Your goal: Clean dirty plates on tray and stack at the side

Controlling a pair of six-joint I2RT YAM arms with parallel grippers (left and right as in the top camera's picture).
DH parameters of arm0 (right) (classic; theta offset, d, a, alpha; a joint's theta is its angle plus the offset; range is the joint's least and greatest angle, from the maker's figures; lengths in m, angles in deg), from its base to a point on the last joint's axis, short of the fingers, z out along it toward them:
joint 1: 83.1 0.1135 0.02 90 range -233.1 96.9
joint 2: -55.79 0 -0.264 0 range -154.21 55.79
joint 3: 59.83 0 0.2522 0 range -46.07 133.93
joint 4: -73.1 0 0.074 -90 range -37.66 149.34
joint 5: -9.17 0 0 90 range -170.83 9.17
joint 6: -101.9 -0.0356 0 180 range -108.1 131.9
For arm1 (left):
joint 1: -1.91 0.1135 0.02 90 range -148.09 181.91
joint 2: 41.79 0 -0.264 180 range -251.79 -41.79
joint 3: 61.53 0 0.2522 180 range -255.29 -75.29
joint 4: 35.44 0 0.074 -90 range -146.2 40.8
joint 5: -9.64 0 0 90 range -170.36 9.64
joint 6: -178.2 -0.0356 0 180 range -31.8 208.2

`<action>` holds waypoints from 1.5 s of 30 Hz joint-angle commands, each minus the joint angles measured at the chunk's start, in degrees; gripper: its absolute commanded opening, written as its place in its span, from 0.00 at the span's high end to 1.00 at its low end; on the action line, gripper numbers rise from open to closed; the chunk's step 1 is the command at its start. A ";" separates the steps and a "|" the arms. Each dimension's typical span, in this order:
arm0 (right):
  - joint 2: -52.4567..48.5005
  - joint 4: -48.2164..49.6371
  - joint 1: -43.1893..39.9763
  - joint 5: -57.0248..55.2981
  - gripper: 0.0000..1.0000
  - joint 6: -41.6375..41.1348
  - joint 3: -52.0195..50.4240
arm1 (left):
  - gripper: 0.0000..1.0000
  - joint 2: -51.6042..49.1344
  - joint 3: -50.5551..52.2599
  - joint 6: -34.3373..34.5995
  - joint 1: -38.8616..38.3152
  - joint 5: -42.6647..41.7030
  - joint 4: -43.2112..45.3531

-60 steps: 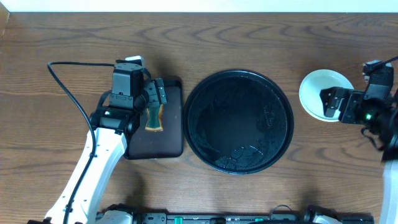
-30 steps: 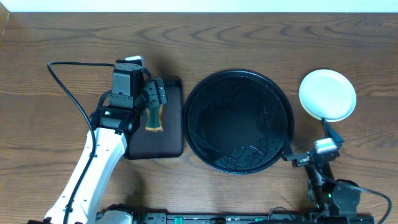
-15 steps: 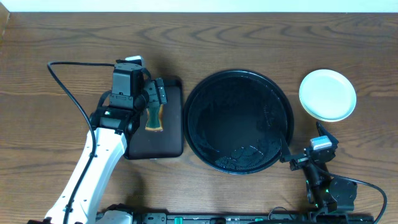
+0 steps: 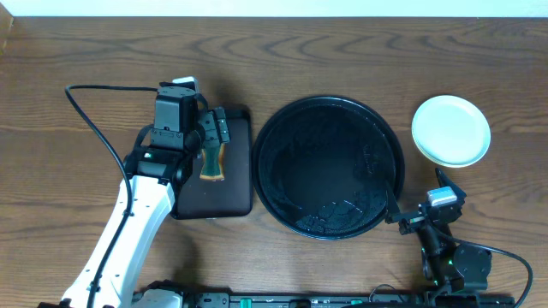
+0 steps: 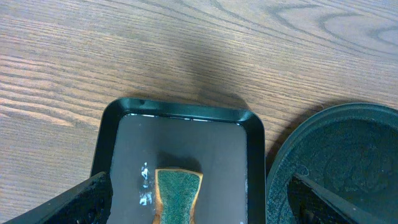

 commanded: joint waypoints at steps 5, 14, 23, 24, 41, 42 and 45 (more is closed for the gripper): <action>0.39 -0.31 0.35 -0.33 0.01 -0.66 -0.07 | 0.09 -0.02 -0.94 0.09 0.13 0.52 -0.11; 0.39 -0.31 0.35 -0.33 0.01 -0.66 -0.07 | 0.10 2.64 0.85 0.09 0.13 0.52 -1.90; 0.39 -0.31 0.35 -0.33 0.01 -0.66 -0.07 | 0.09 24.52 9.86 0.07 0.26 1.01 -5.51; 0.39 -0.31 0.35 -0.31 0.01 -0.66 -0.07 | 0.10 28.22 11.72 0.07 0.26 1.01 -6.34; 0.39 -0.31 0.35 -0.33 0.01 -0.66 -0.07 | 0.09 74.01 37.18 1.42 4.66 1.60 17.25; 0.39 -0.31 0.35 -0.33 0.01 -0.66 -0.07 | 0.10 74.90 38.38 1.44 4.63 1.55 20.72; 0.39 -0.31 0.35 -0.33 0.01 -0.66 -0.07 | 0.09 74.73 41.05 1.44 4.66 0.31 29.53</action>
